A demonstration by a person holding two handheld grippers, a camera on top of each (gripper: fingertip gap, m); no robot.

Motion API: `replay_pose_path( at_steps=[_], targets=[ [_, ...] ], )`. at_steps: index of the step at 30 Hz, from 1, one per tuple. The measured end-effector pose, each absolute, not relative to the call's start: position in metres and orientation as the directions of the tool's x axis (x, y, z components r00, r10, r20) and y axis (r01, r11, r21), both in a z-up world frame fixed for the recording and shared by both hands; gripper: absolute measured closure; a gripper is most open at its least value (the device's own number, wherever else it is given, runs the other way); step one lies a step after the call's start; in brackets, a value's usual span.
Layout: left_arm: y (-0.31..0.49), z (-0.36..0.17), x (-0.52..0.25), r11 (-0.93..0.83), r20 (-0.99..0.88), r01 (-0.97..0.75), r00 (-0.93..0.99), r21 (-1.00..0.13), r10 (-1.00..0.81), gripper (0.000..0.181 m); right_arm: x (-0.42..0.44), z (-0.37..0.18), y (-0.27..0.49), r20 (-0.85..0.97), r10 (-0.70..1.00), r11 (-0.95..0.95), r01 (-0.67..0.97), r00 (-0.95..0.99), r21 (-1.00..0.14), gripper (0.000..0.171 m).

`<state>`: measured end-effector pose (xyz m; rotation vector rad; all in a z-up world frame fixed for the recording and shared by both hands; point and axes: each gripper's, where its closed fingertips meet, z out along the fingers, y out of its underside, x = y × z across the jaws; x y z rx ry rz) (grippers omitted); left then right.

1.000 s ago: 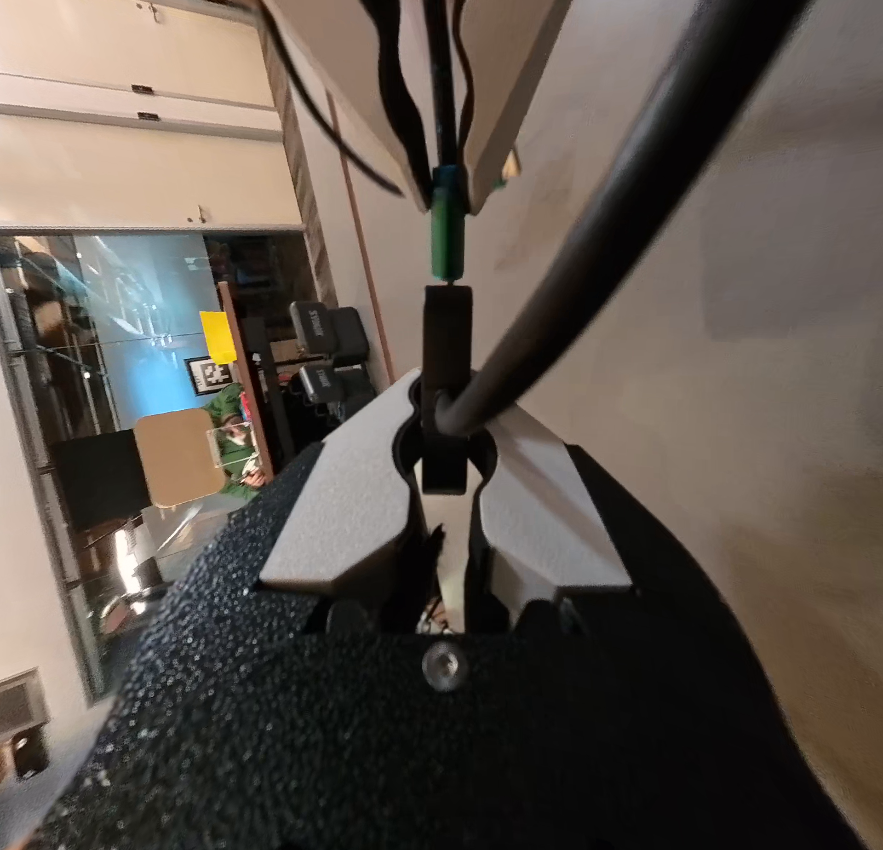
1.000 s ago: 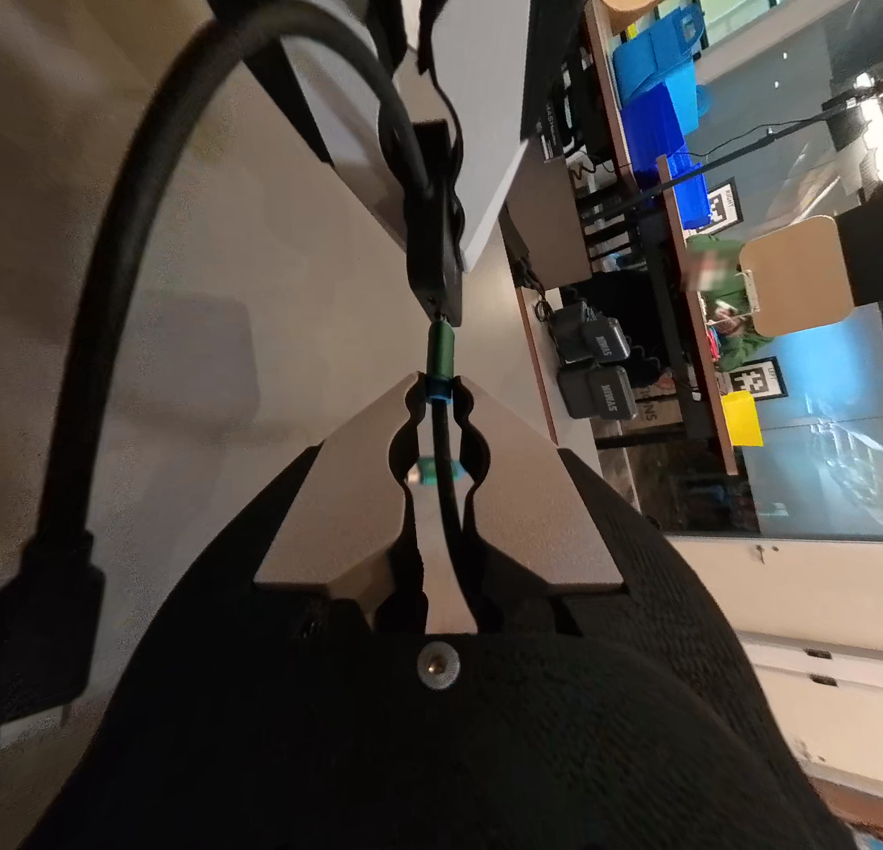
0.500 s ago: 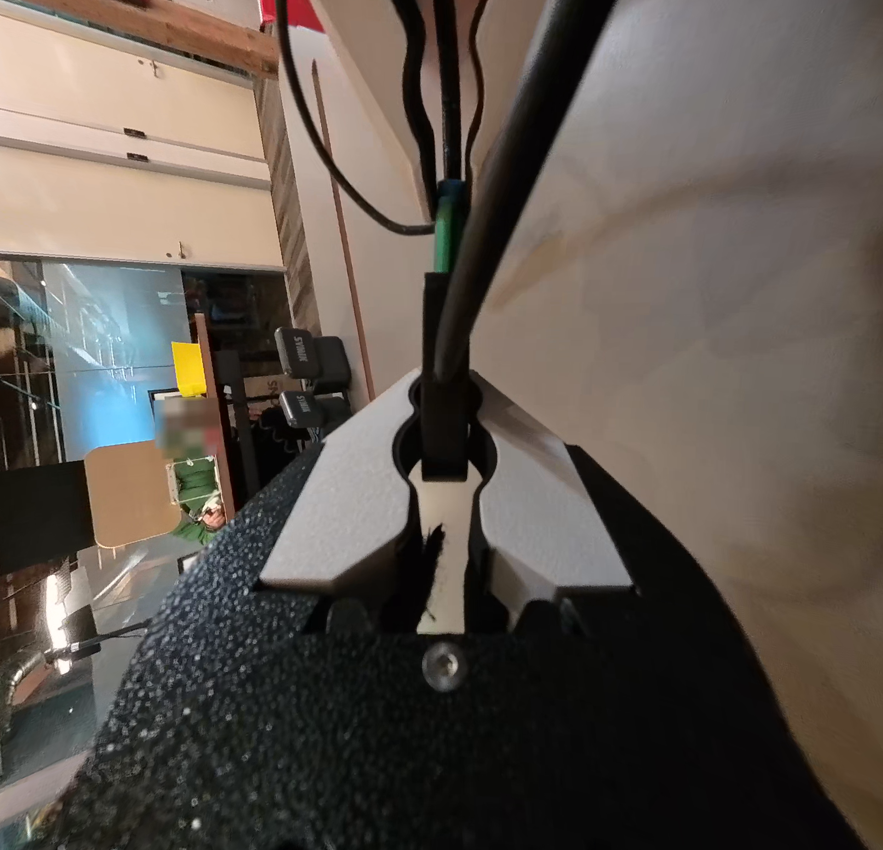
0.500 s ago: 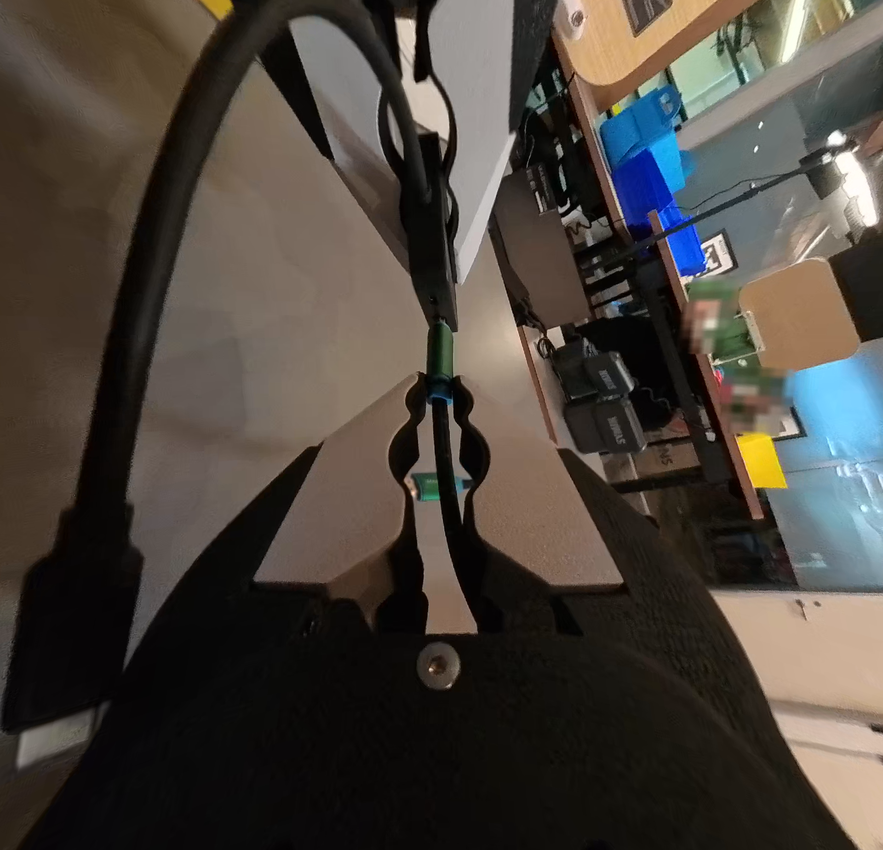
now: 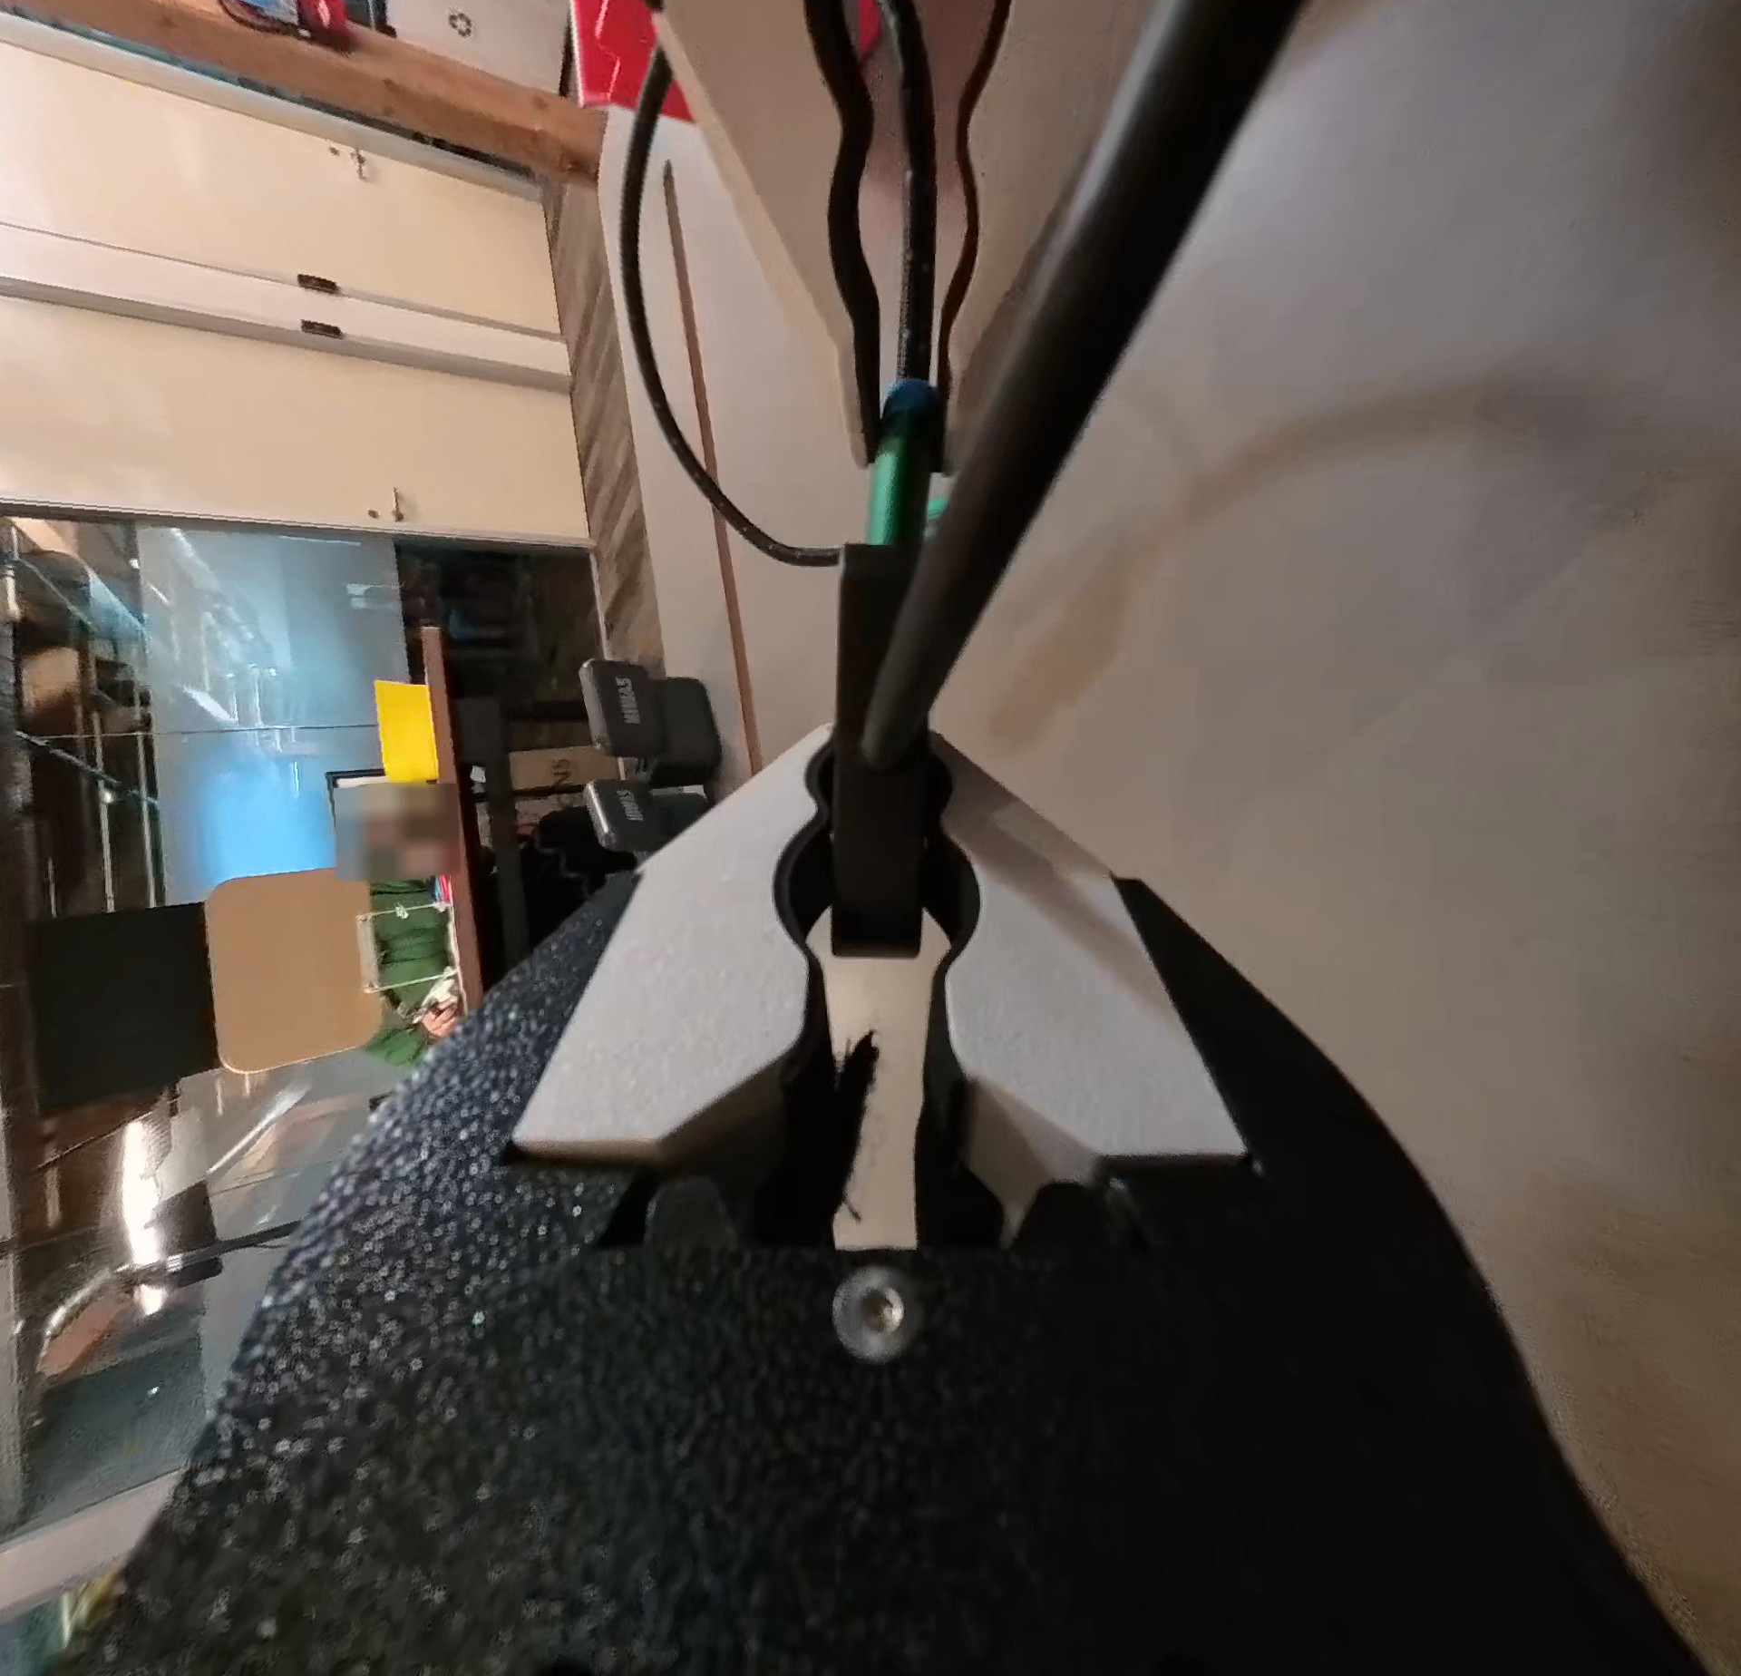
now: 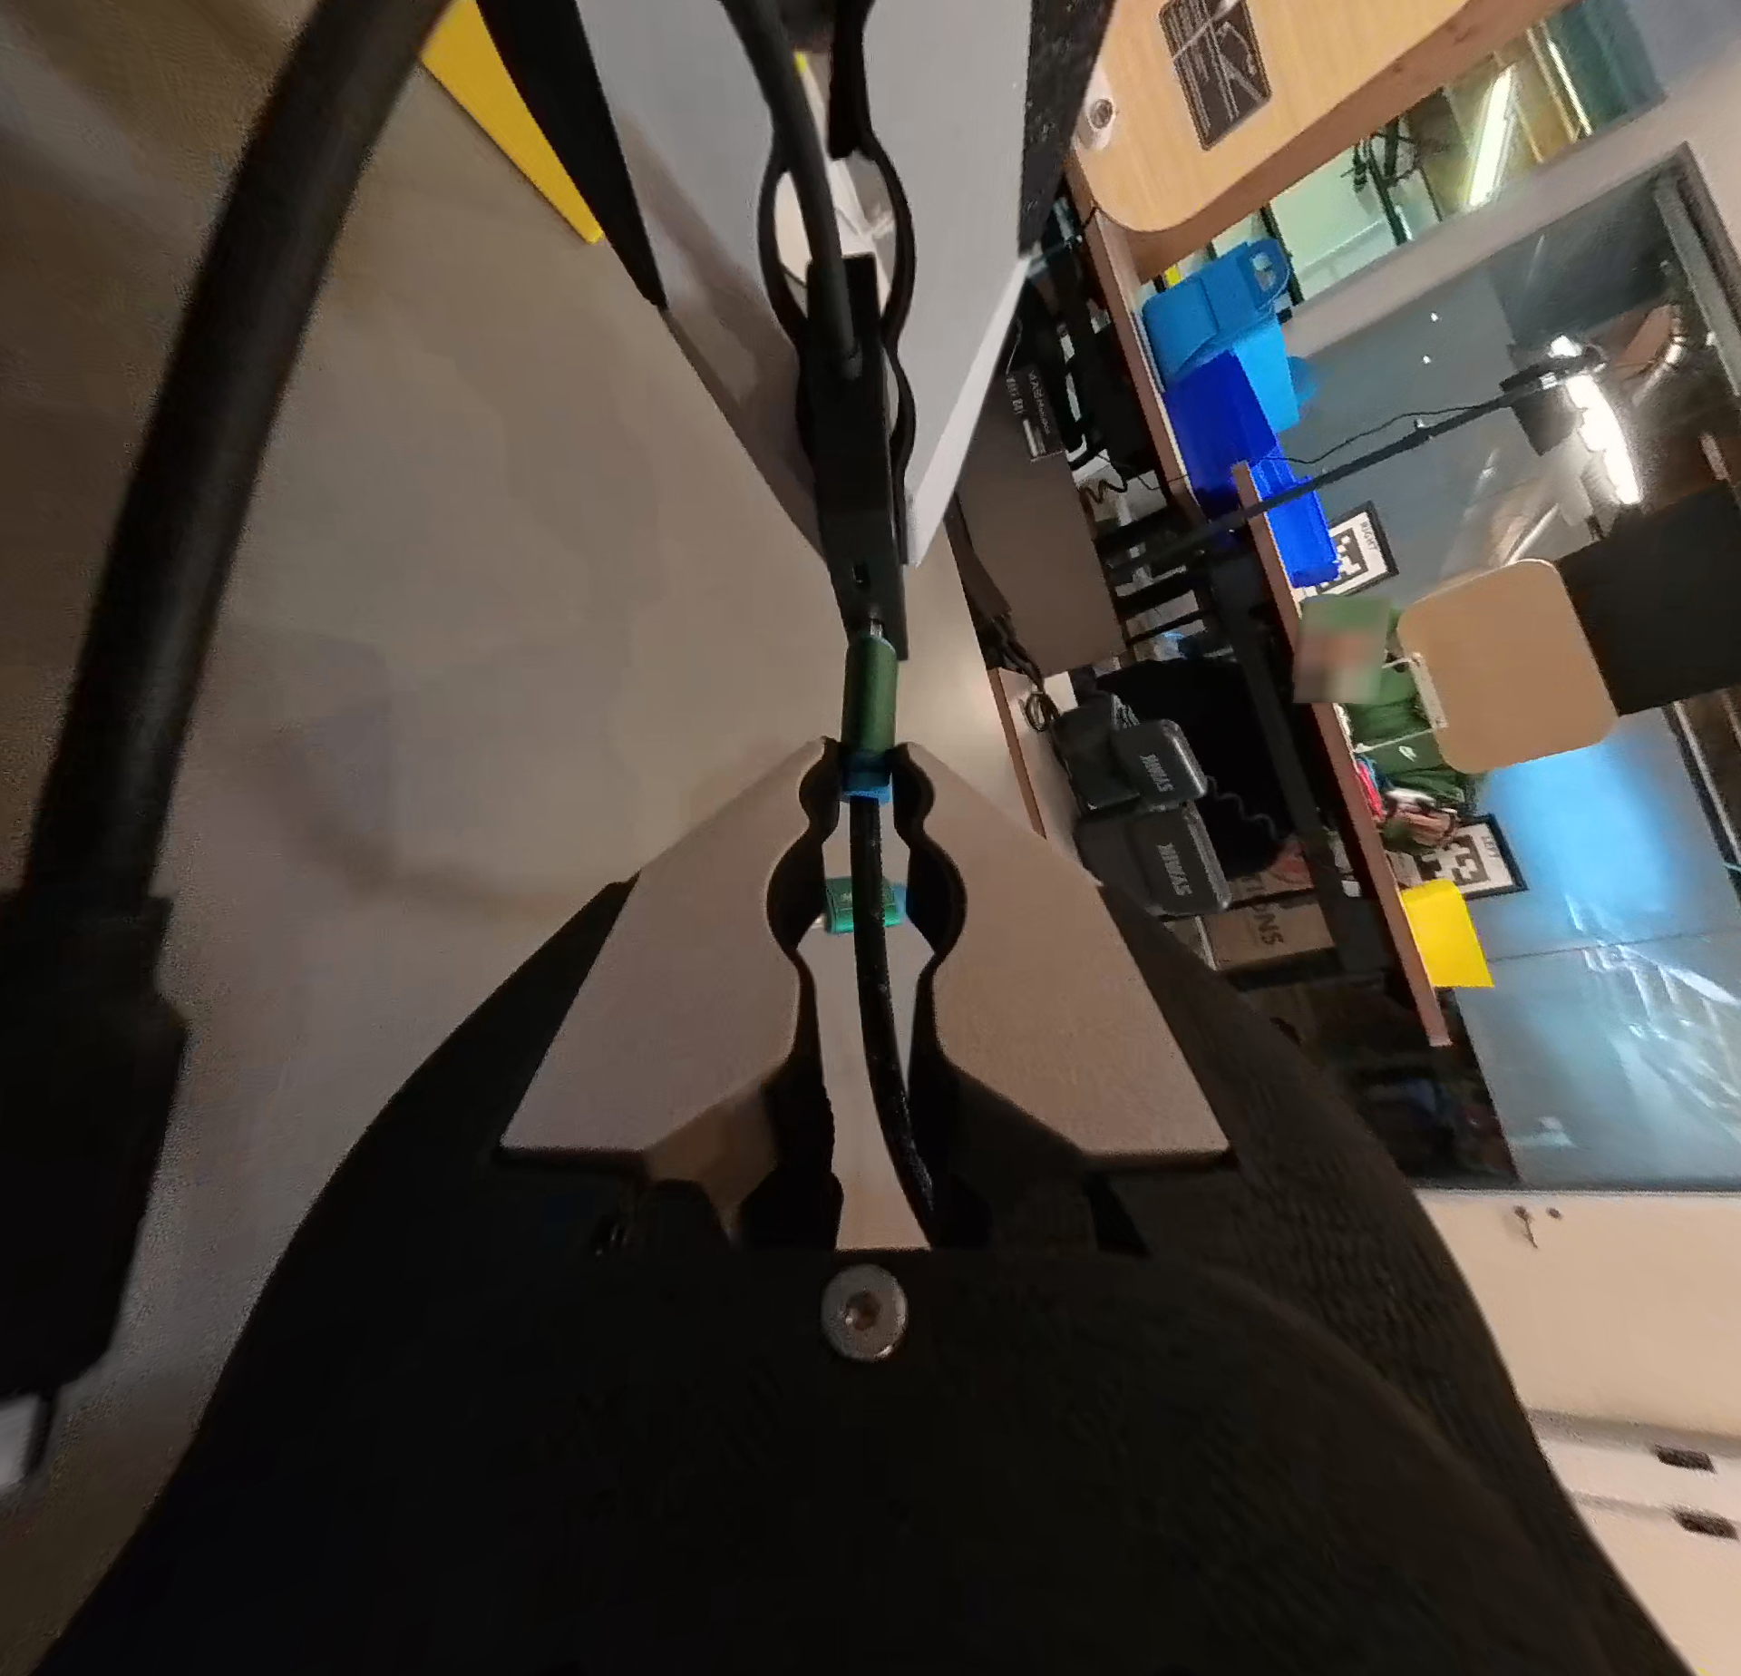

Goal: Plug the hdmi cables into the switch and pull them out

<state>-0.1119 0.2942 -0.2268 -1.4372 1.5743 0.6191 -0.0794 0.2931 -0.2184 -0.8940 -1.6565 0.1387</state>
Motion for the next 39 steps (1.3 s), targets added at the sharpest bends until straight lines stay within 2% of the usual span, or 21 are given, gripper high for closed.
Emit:
replay_pose_path(
  at_steps=[3,5,7,9,13,17,19,22,23,25,27,30,31,33,34,37,39],
  targets=[
    [0.292,-0.224,-0.112,0.219,-0.848,-0.948,0.086,-0.231,-0.524,0.172,-0.08,-0.213,0.289,0.775,0.632,0.696,0.445,-0.008,-0.563,0.163],
    [0.294,-0.227,-0.112,0.204,-0.857,-0.962,0.053,-0.181,-0.513,0.171,-0.081,-0.215,0.291,0.762,0.648,0.684,0.446,-0.006,-0.578,0.163],
    [0.296,-0.235,-0.113,0.187,-0.866,-0.975,0.011,-0.12,-0.499,0.172,-0.082,-0.22,0.288,0.79,0.613,0.697,0.494,-0.034,-0.52,0.163],
    [0.298,-0.238,-0.113,0.165,-0.859,-0.979,0.016,-0.116,-0.511,0.172,-0.084,-0.223,0.29,0.807,0.589,0.697,0.53,-0.039,-0.483,0.163],
    [0.299,-0.25,-0.111,0.147,-0.848,-0.986,-0.014,-0.075,-0.53,0.173,-0.084,-0.236,0.294,0.792,0.606,0.684,0.553,-0.067,-0.476,0.163],
    [0.305,-0.271,-0.112,0.14,-0.815,-0.982,0.024,-0.129,-0.579,0.171,-0.084,-0.256,0.299,0.77,0.627,0.676,0.575,-0.119,-0.462,0.163],
    [0.305,-0.278,-0.111,0.133,-0.793,-0.98,0.038,-0.149,-0.608,0.171,-0.084,-0.263,0.3,0.734,0.667,0.654,0.57,-0.124,-0.498,0.161],
    [0.299,-0.275,-0.101,0.173,-0.78,-0.967,0.038,-0.186,-0.624,0.171,-0.088,-0.258,0.291,0.692,0.713,0.647,0.491,-0.115,-0.584,0.122],
    [0.298,-0.273,-0.1,0.174,-0.774,-0.963,0.05,-0.205,-0.631,0.171,-0.088,-0.257,0.29,0.695,0.709,0.652,0.487,-0.118,-0.581,0.116],
    [0.294,-0.269,-0.094,0.187,-0.757,-0.949,0.074,-0.253,-0.649,0.17,-0.087,-0.258,0.291,0.724,0.679,0.674,0.495,-0.124,-0.548,0.12],
    [0.287,-0.262,-0.08,0.224,-0.733,-0.91,0.115,-0.348,-0.67,0.167,-0.088,-0.255,0.288,0.767,0.631,0.713,0.477,-0.116,-0.514,0.156],
    [0.29,-0.25,-0.078,0.183,-0.721,-0.89,0.201,-0.417,-0.663,0.163,-0.089,-0.249,0.289,0.786,0.612,0.725,0.46,-0.085,-0.514,0.159],
    [0.297,-0.241,-0.084,0.143,-0.736,-0.888,0.261,-0.437,-0.625,0.15,-0.087,-0.244,0.292,0.783,0.619,0.714,0.457,-0.057,-0.531,0.159],
    [0.309,-0.219,-0.1,0.06,-0.763,-0.887,0.358,-0.458,-0.538,0.103,-0.082,-0.228,0.301,0.791,0.612,0.703,0.445,0.02,-0.555,0.159],
    [0.313,-0.203,-0.107,0.044,-0.773,-0.867,0.418,-0.496,-0.476,0.086,-0.079,-0.217,0.305,0.792,0.607,0.698,0.43,0.069,-0.572,0.16],
    [0.308,-0.147,-0.112,0.102,-0.706,-0.723,0.618,-0.683,-0.347,0.076,-0.066,-0.174,0.307,0.81,0.55,0.724,0.368,0.205,-0.584,0.159],
    [0.3,-0.115,-0.119,0.17,-0.644,-0.624,0.711,-0.763,-0.283,0.074,-0.051,-0.137,0.305,0.82,0.486,0.751,0.335,0.303,-0.569,0.16]
  ],
)
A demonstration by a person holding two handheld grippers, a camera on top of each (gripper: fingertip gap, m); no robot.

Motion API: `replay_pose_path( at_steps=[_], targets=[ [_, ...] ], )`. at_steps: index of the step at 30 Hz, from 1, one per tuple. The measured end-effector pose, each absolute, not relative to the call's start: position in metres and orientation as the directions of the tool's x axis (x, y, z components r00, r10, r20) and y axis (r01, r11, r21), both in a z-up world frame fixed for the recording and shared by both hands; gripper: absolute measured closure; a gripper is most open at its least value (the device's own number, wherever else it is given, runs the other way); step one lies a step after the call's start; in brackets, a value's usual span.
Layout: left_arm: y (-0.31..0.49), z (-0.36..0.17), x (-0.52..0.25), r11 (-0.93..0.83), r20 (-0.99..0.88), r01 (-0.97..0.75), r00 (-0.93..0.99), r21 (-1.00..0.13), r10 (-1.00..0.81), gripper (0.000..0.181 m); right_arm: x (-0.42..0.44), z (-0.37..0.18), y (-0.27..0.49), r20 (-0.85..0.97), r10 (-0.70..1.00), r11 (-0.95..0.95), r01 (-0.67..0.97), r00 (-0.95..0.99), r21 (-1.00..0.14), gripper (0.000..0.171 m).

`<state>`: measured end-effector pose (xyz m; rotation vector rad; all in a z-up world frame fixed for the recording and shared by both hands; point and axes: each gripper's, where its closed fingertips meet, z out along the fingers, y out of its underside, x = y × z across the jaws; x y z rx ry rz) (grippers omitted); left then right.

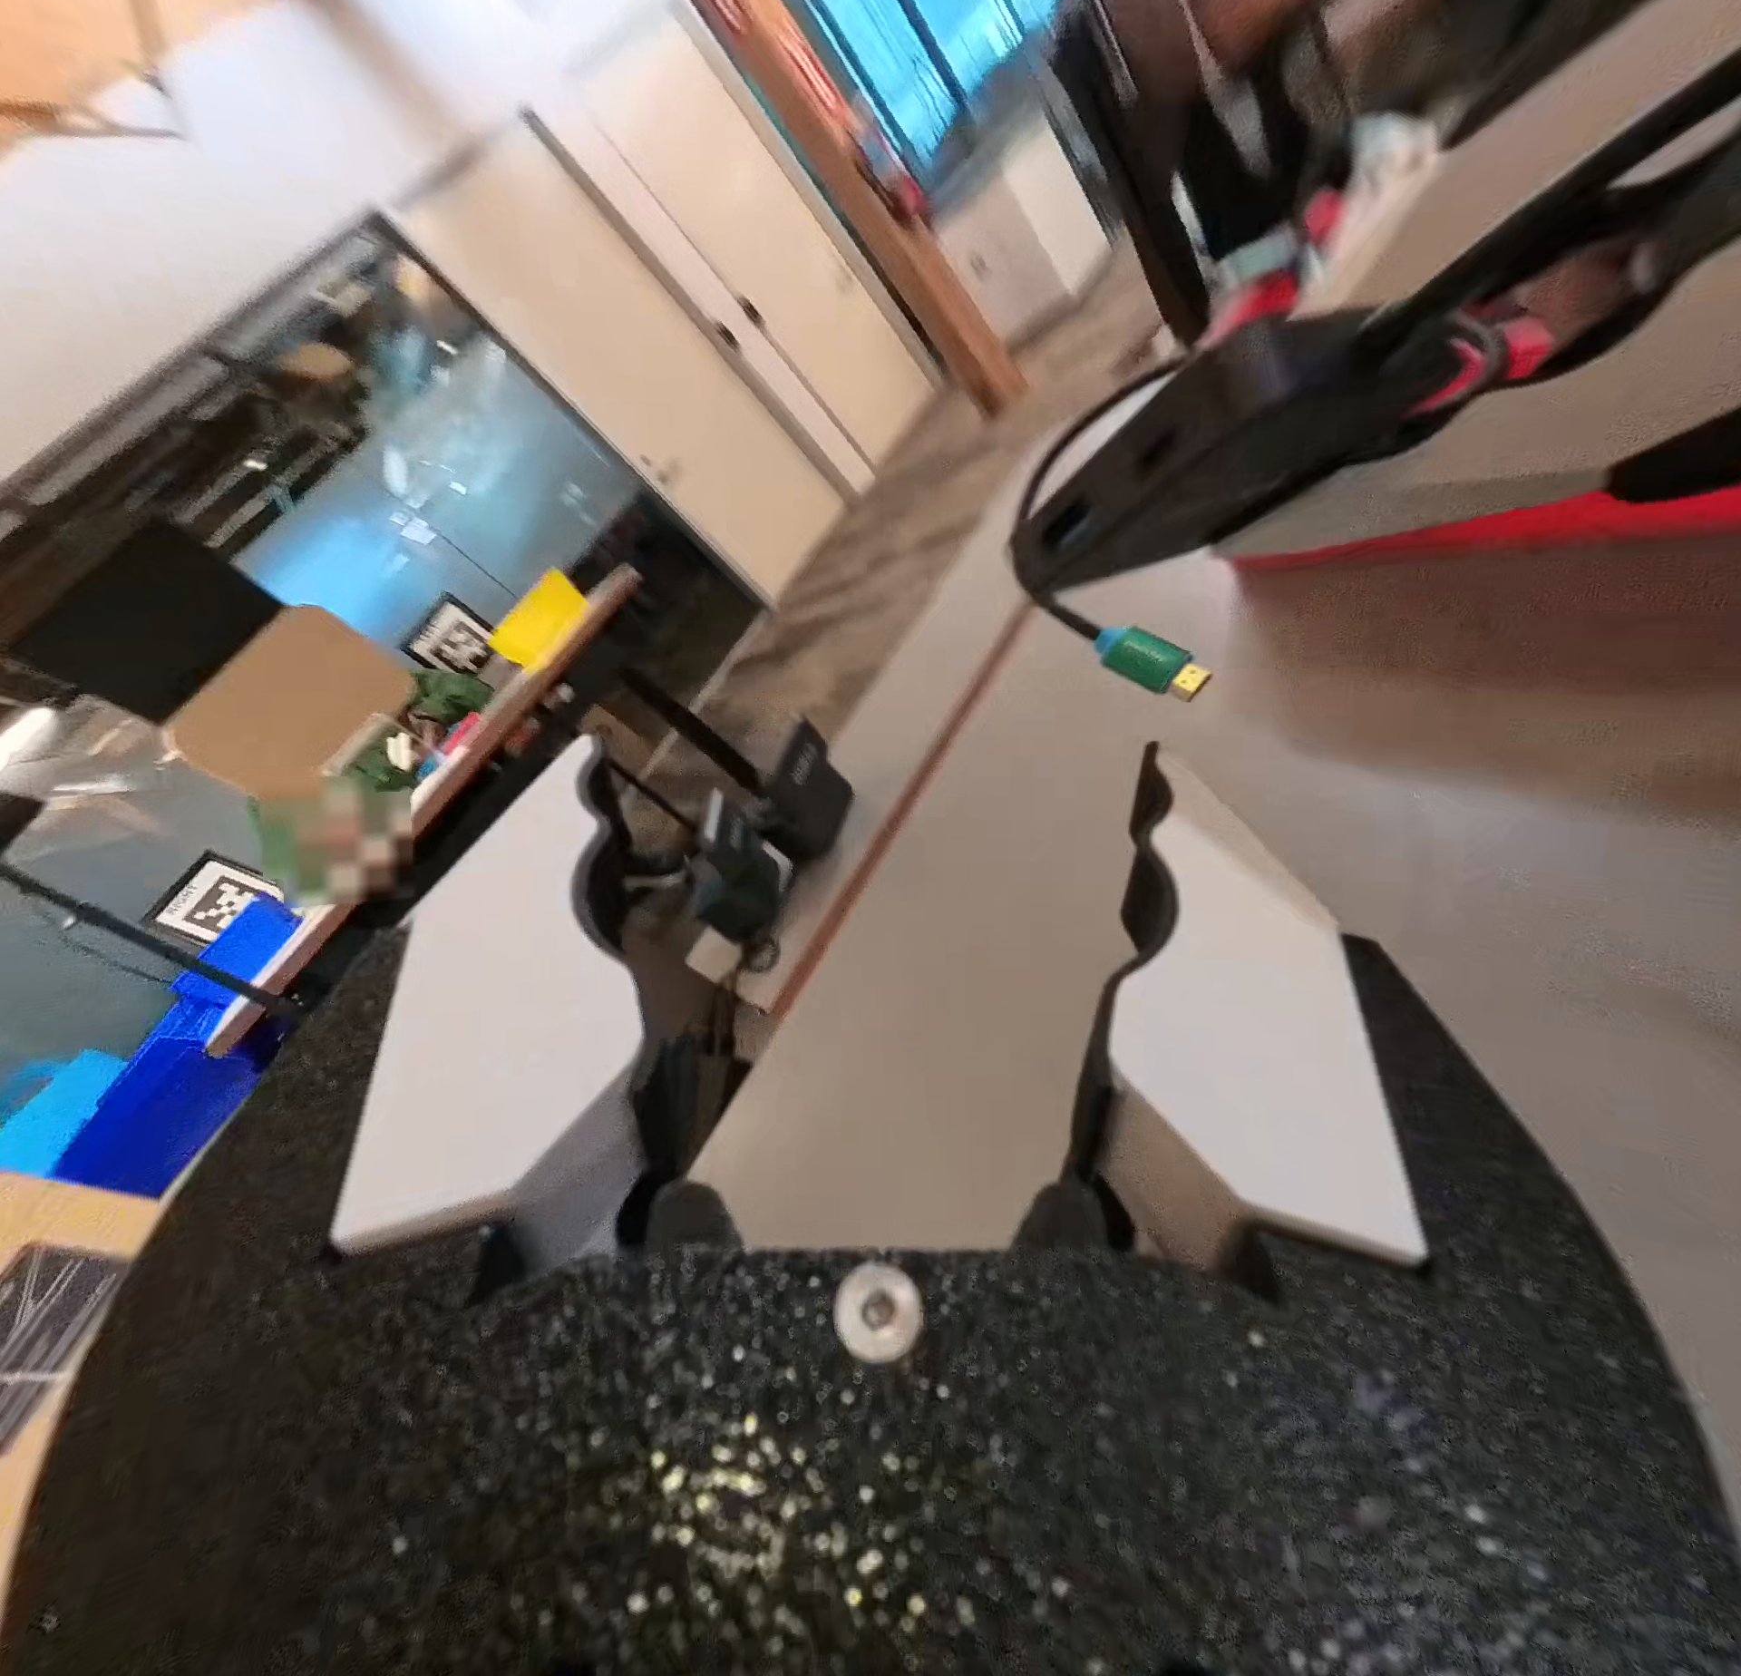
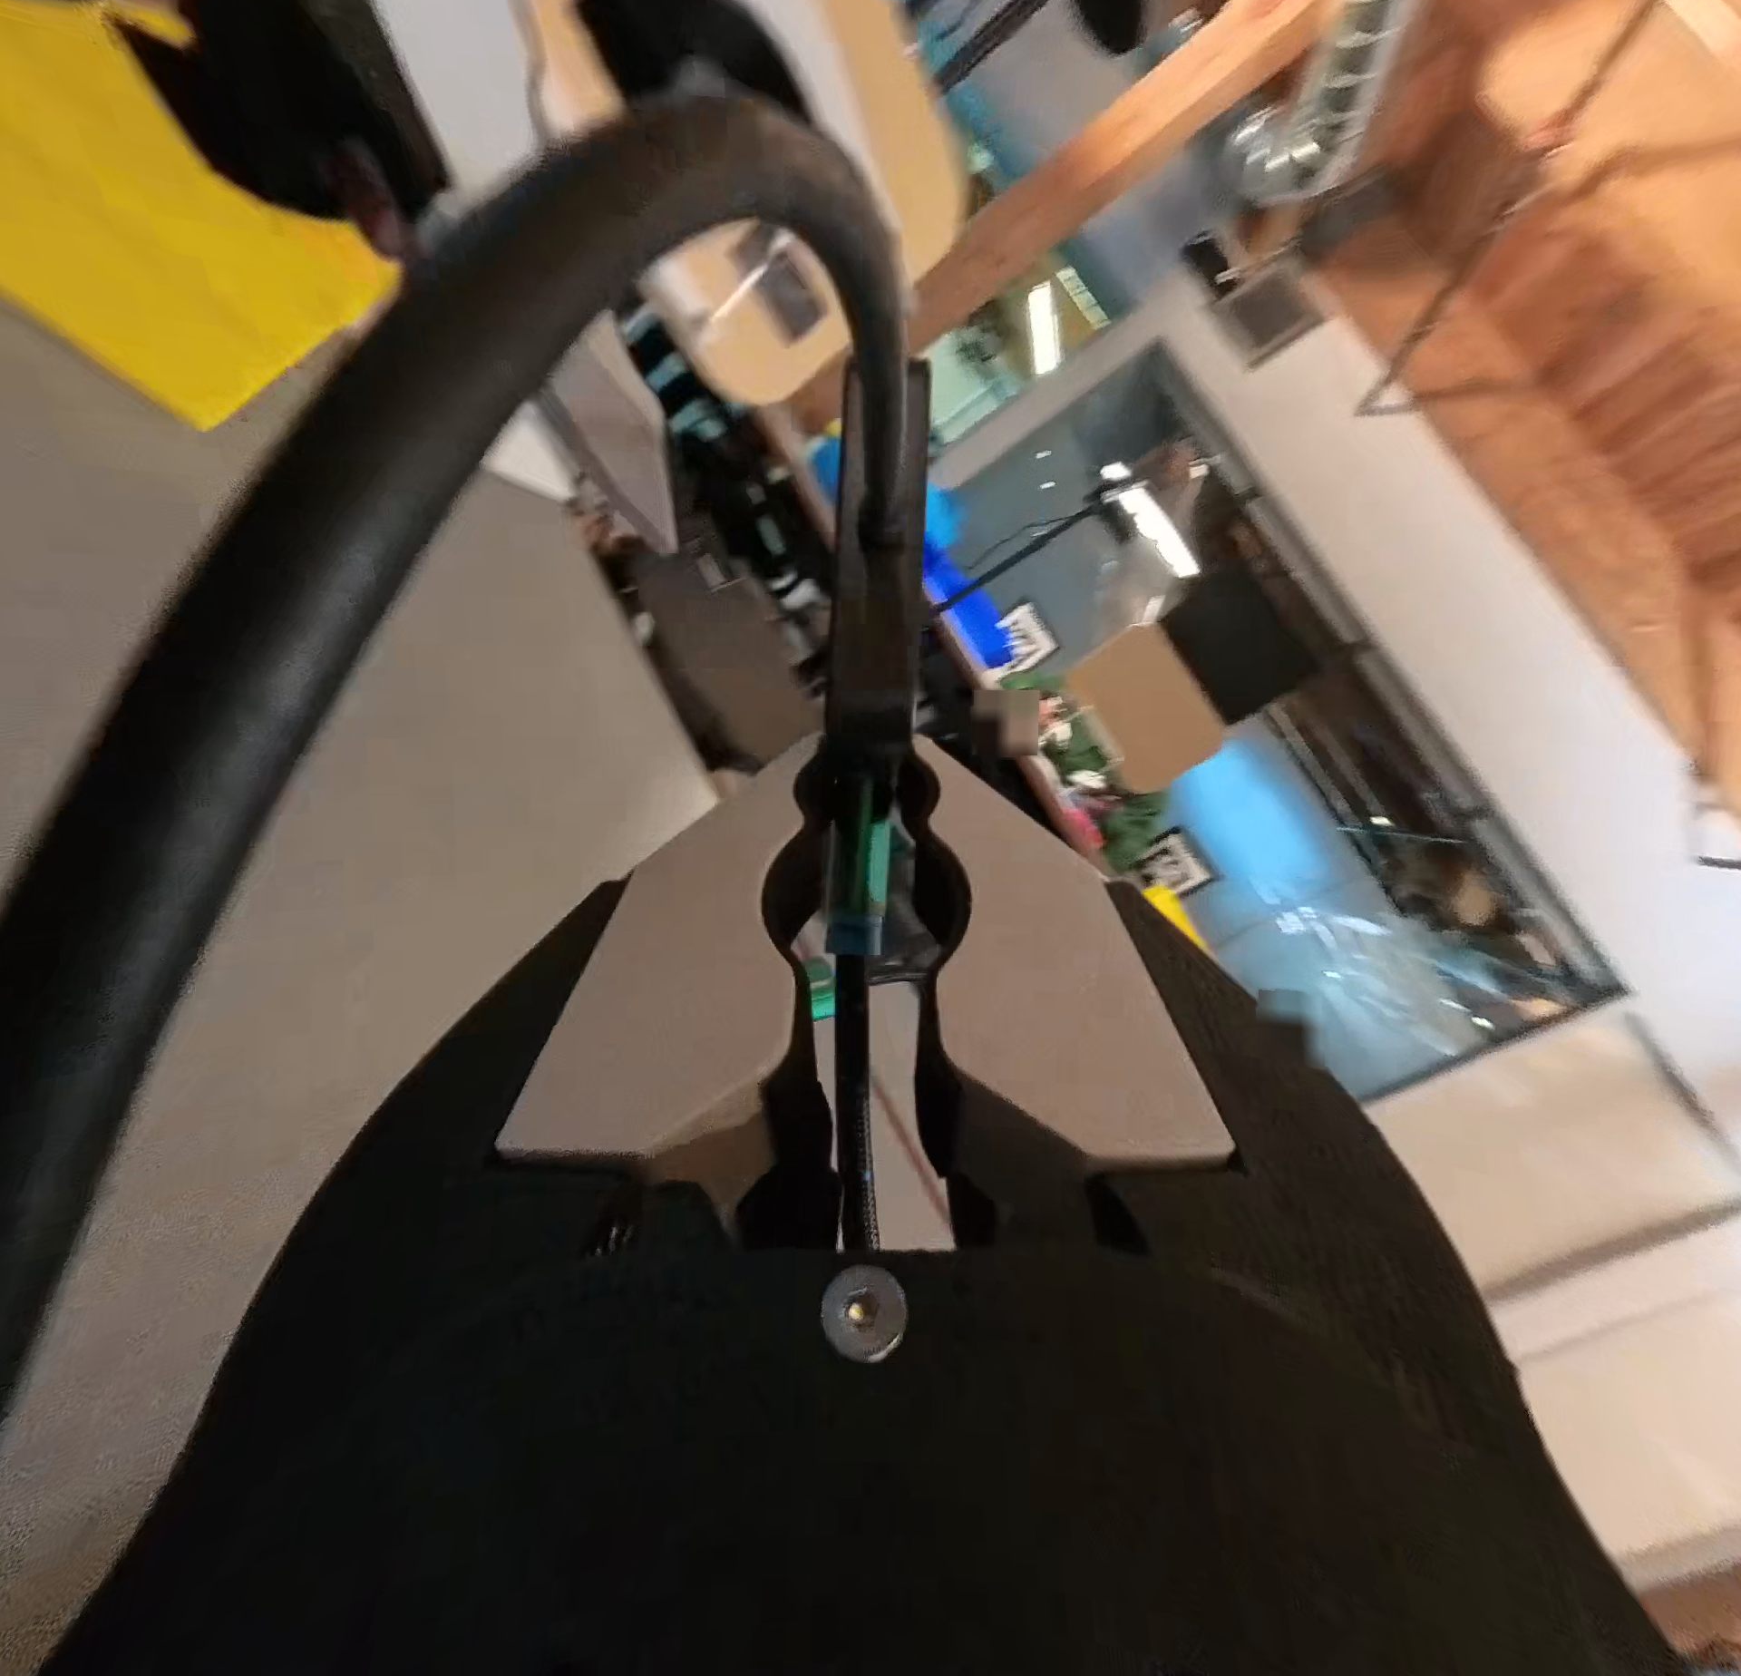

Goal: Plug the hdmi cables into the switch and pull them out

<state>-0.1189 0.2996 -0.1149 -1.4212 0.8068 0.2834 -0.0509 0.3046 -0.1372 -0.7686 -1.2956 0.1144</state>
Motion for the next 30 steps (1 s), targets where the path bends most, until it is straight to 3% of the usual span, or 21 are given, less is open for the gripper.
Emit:
replay_pose_path(
  at_steps=[4,8,12,18,22,30],
  targets=[
    [0.276,-0.079,-0.111,0.361,-0.44,-0.32,0.836,-0.876,-0.329,0.084,-0.007,-0.057,0.296,0.822,0.372,0.786,0.324,0.432,-0.526,0.161],
    [0.292,-0.111,-0.104,0.344,-0.296,-0.161,0.873,-0.925,-0.388,0.089,0.054,-0.027,0.337,0.882,0.345,0.667,0.577,0.322,-0.471,0.16],
    [0.316,-0.163,-0.103,0.266,-0.242,-0.141,0.884,-0.954,-0.4,0.09,0.128,-0.07,0.425,0.898,0.424,0.357,0.89,0.117,-0.284,0.159],
    [0.332,-0.209,-0.109,0.211,-0.319,-0.254,0.864,-0.944,-0.389,0.09,0.173,-0.192,0.498,0.688,0.724,0.088,0.996,-0.058,-0.009,0.159],
    [0.328,-0.216,-0.1,0.21,-0.34,-0.274,0.839,-0.939,-0.424,0.09,0.175,-0.217,0.52,0.574,0.818,-0.039,0.999,0.042,-0.017,0.159],
    [0.327,-0.229,-0.086,0.196,-0.396,-0.344,0.791,-0.918,-0.466,0.091,0.205,-0.255,0.544,0.495,0.855,-0.238,0.964,0.151,0.117,0.158]
  ],
)
